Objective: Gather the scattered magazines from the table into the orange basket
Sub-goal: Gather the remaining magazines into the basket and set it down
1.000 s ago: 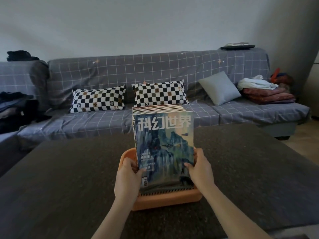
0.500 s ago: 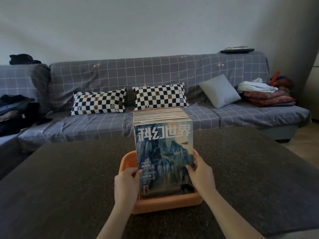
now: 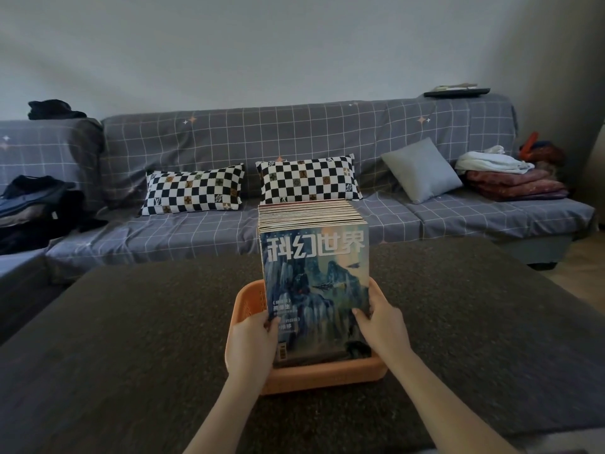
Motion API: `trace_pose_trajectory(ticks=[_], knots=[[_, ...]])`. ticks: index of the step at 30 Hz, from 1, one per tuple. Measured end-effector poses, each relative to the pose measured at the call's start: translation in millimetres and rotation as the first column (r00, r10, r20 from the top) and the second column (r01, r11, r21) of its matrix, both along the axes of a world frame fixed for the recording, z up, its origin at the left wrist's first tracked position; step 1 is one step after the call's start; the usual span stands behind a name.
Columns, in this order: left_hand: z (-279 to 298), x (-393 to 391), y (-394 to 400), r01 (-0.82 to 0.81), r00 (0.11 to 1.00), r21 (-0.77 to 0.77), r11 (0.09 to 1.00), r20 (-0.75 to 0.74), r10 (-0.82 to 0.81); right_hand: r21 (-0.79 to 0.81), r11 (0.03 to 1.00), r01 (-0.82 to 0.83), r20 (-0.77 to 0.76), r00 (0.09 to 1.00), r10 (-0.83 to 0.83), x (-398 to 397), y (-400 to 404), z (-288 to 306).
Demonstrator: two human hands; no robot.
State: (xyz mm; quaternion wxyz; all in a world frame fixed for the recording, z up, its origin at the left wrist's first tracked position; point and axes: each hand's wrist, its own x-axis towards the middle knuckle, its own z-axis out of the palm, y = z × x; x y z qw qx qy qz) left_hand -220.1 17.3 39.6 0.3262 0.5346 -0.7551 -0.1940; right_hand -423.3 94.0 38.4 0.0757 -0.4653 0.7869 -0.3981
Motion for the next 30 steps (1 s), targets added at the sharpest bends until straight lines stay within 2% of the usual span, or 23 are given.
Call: trace_pose_trajectory(ticks=[6,8,10,12,13,15,17,18,19,21,30], knots=[[5,2,4,0.008,0.996,0.111,0.994,0.083,-0.017,0.014,1.000,-0.024,0.046,0.999,0.023,2,2,4],[3,5,8,-0.023,0.992,0.047,0.999,0.129,0.017,-0.031,1.000,-0.001,0.046,0.999,0.002,5,9,4],[-5,11,8,-0.085,0.984,-0.048,0.995,0.155,0.091,-0.072,0.993,0.093,-0.053,0.994,-0.097,8,20,-2],[-11,20,9,-0.111,0.981,-0.038,0.993,0.157,0.115,-0.037,0.983,0.182,-0.106,0.977,-0.185,4,31,-12],[-13,26,8,-0.113,0.987,0.036,0.993,0.123,0.108,0.016,0.979,0.201,-0.032,0.979,-0.201,2,36,-16],[-14,37,6,-0.116,0.989,0.330,0.937,-0.053,0.141,0.099,0.979,0.178,0.286,0.937,-0.199,0,43,-21],[-17,46,3,-0.011,0.941,0.620,0.784,-0.260,0.218,0.097,0.984,0.152,0.579,0.795,-0.180,1,47,-24],[-19,50,1,0.072,0.909,0.702,0.708,-0.338,0.243,0.084,0.984,0.155,0.686,0.708,-0.170,2,49,-26],[-21,54,-2,0.145,0.876,0.743,0.654,-0.404,0.264,0.079,0.984,0.161,0.758,0.632,-0.164,3,49,-28],[-23,59,-6,0.222,0.832,0.754,0.618,-0.477,0.284,0.073,0.984,0.164,0.826,0.543,-0.152,3,50,-34],[-23,59,-7,0.298,0.783,0.736,0.608,-0.553,0.286,-0.030,0.976,0.216,0.891,0.448,-0.072,0,44,-49]])
